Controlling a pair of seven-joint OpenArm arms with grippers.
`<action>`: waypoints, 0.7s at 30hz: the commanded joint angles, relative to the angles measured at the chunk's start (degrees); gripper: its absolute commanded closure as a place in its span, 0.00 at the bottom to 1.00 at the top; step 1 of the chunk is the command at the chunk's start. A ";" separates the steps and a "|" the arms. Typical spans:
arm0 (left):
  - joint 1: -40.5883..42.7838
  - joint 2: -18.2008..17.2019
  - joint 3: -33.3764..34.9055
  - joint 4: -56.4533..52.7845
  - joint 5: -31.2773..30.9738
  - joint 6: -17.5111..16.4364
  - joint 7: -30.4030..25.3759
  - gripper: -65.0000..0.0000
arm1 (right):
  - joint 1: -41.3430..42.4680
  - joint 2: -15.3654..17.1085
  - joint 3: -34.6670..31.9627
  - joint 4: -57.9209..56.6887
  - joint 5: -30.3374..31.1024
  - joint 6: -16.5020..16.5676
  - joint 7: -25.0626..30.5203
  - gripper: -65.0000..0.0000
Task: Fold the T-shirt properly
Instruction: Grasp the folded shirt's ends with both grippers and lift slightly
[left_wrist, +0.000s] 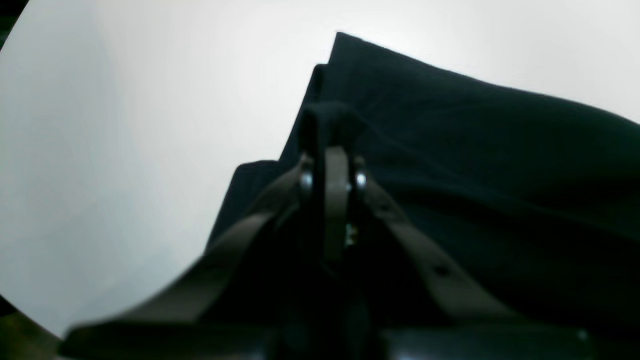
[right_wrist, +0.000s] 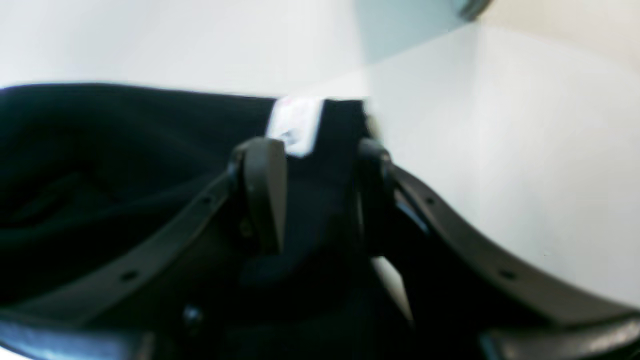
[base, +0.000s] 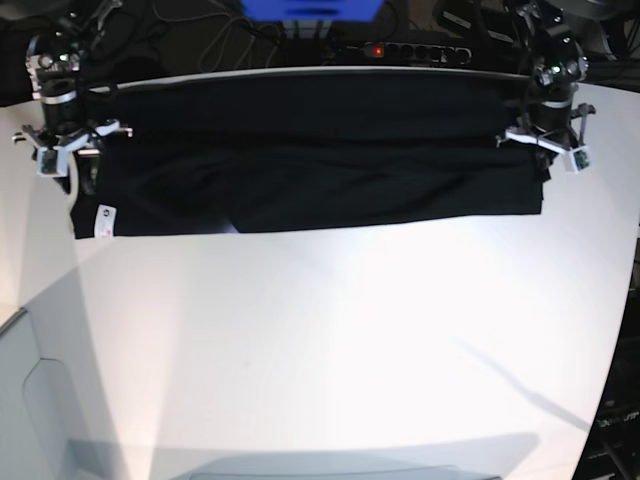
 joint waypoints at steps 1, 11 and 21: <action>0.23 -0.56 -0.20 0.83 -0.14 0.22 -1.16 1.00 | -0.37 0.06 -0.42 0.61 0.66 0.60 1.13 0.62; 2.78 -1.09 -0.55 1.71 -0.22 0.22 -1.16 1.00 | 0.24 -0.12 -3.58 -8.27 0.58 0.60 -3.09 0.62; 2.78 -0.65 -0.55 1.71 -0.14 0.39 -1.16 0.66 | 2.18 1.46 -3.58 -15.13 0.49 0.60 -3.35 0.62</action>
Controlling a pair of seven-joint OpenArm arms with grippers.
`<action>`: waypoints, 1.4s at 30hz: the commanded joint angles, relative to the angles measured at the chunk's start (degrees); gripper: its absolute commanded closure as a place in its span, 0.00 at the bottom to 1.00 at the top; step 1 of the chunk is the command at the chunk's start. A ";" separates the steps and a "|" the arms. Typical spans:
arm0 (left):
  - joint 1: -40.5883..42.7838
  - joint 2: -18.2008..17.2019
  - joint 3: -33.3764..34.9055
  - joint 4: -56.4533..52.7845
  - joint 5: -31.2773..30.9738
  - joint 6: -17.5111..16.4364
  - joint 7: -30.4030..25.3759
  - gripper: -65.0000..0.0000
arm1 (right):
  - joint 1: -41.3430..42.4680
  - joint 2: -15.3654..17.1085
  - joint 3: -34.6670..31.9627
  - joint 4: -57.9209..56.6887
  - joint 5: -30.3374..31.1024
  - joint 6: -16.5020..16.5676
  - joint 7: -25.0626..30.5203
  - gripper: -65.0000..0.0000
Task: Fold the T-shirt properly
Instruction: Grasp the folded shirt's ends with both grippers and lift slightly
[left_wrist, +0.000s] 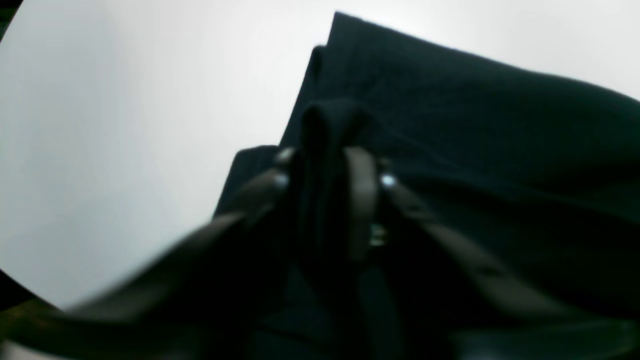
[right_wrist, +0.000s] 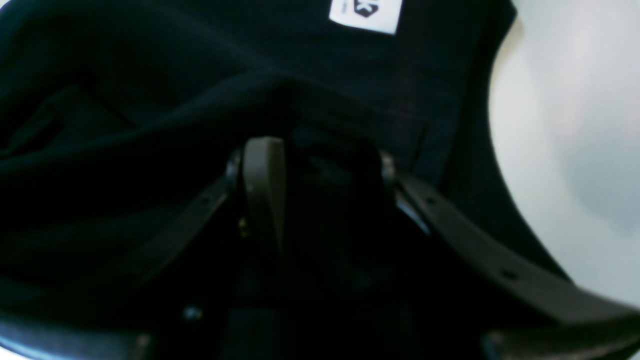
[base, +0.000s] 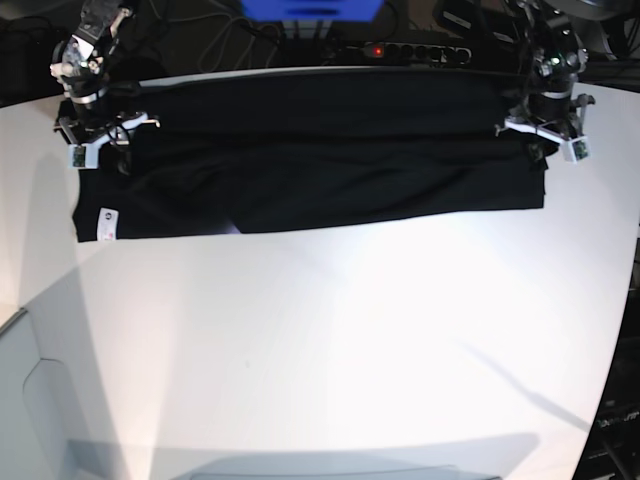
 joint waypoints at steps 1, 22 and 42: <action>0.20 -0.54 -0.58 1.74 -0.27 0.37 -1.30 0.61 | -0.14 0.28 0.07 -0.07 -1.31 0.80 -2.19 0.62; 4.51 0.95 -4.09 2.53 -6.16 0.11 -1.30 0.26 | -0.05 0.28 -0.99 0.46 -1.31 0.80 -2.19 0.62; -0.50 -0.36 -1.63 -8.55 -6.42 0.11 -1.30 0.72 | 1.27 0.37 -0.99 0.37 -4.38 0.80 -2.19 0.62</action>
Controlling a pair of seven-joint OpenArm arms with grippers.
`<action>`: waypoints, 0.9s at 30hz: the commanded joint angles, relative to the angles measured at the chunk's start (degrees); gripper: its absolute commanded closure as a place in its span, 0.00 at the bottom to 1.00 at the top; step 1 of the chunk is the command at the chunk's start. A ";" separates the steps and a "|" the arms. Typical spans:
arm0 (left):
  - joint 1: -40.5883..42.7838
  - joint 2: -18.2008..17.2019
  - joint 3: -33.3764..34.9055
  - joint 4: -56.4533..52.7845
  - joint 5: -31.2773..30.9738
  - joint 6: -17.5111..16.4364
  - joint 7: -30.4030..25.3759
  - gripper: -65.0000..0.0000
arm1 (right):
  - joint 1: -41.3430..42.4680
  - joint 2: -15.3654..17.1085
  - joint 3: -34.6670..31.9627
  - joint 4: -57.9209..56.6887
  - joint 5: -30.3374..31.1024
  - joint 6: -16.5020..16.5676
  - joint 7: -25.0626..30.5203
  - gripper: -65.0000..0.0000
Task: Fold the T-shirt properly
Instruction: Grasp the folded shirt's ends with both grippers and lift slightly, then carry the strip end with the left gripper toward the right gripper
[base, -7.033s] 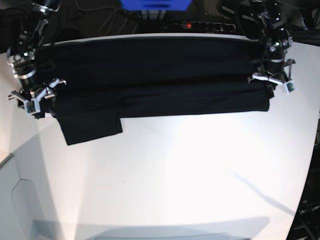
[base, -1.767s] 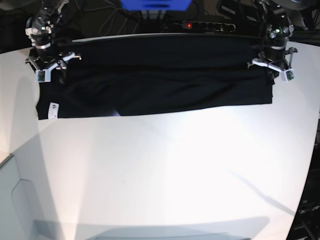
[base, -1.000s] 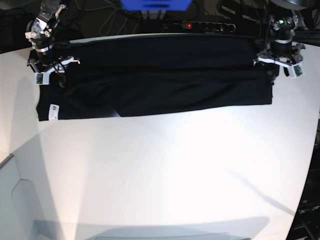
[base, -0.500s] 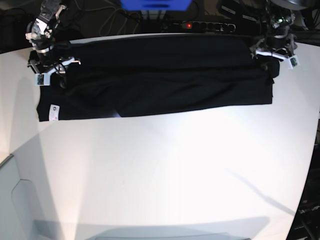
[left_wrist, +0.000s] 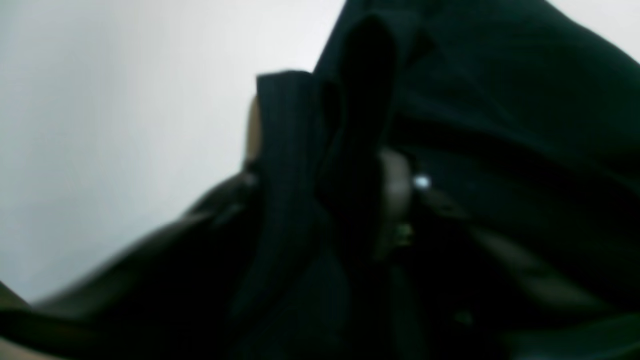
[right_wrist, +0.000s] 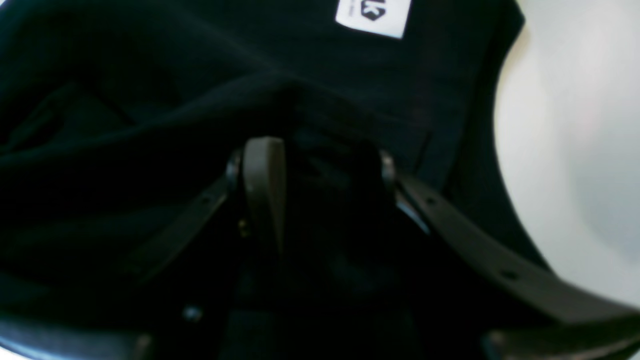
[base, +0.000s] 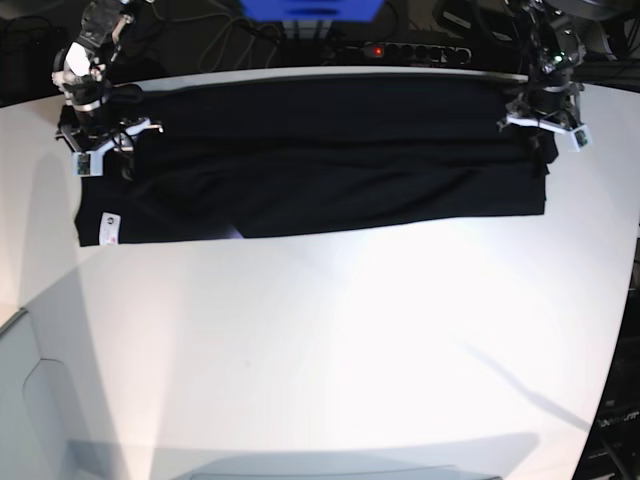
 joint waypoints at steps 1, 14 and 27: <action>0.22 -0.36 -0.21 0.35 0.88 0.56 0.69 0.79 | 0.57 0.09 0.15 0.28 -2.53 0.80 -1.95 0.62; -1.01 0.25 -0.30 12.39 1.32 0.65 0.43 1.00 | 2.24 0.09 0.15 -0.07 -4.20 0.80 -1.95 0.62; -0.13 4.56 28.54 22.06 16.44 0.74 0.08 1.00 | 2.24 -0.18 0.15 0.37 -4.20 0.80 -1.95 0.62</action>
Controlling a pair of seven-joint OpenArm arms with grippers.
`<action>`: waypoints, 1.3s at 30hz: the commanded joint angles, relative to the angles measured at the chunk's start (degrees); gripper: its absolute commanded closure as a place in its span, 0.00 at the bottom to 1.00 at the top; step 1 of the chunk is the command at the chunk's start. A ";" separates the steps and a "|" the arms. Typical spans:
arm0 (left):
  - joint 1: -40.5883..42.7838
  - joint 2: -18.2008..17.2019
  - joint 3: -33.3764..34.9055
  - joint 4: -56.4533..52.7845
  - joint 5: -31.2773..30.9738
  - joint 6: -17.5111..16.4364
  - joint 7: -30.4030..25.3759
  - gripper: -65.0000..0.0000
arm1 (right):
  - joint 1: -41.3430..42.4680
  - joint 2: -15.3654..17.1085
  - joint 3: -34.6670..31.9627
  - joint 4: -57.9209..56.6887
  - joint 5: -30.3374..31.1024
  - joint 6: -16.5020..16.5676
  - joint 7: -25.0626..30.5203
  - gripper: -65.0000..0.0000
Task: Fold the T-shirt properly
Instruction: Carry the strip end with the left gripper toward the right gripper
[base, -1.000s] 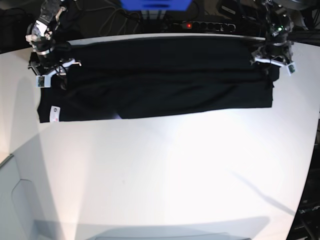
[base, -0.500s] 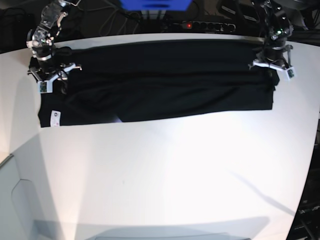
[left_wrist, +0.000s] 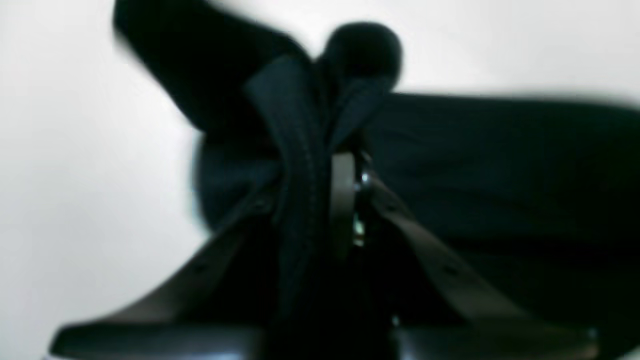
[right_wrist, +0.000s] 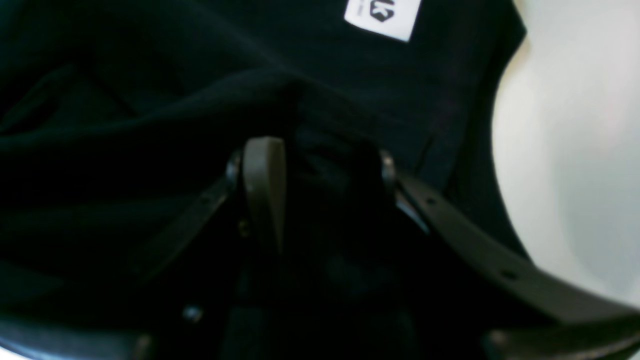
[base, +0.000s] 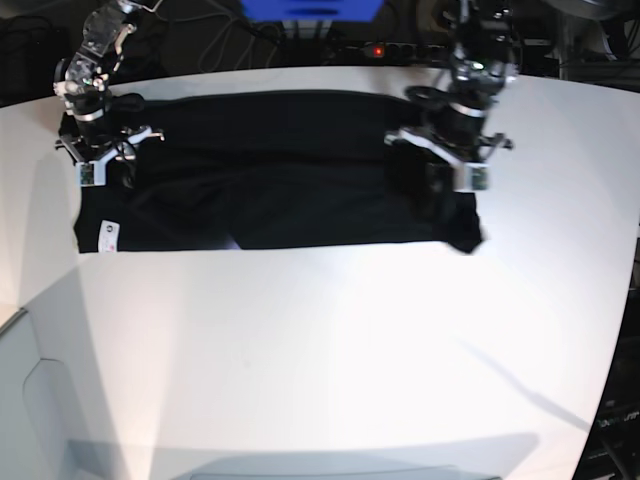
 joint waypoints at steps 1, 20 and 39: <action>-0.05 -0.18 2.94 1.17 1.26 -0.20 -1.56 1.00 | -0.25 0.17 0.13 0.53 -1.05 0.78 -1.43 0.62; -9.28 1.57 32.74 -8.24 18.66 0.33 -1.47 1.00 | -0.25 0.35 0.39 0.53 -1.05 0.78 -1.43 0.62; -17.72 5.53 39.95 -17.82 18.58 0.33 -1.47 1.00 | -0.25 0.35 0.39 0.61 -1.14 0.78 -1.43 0.62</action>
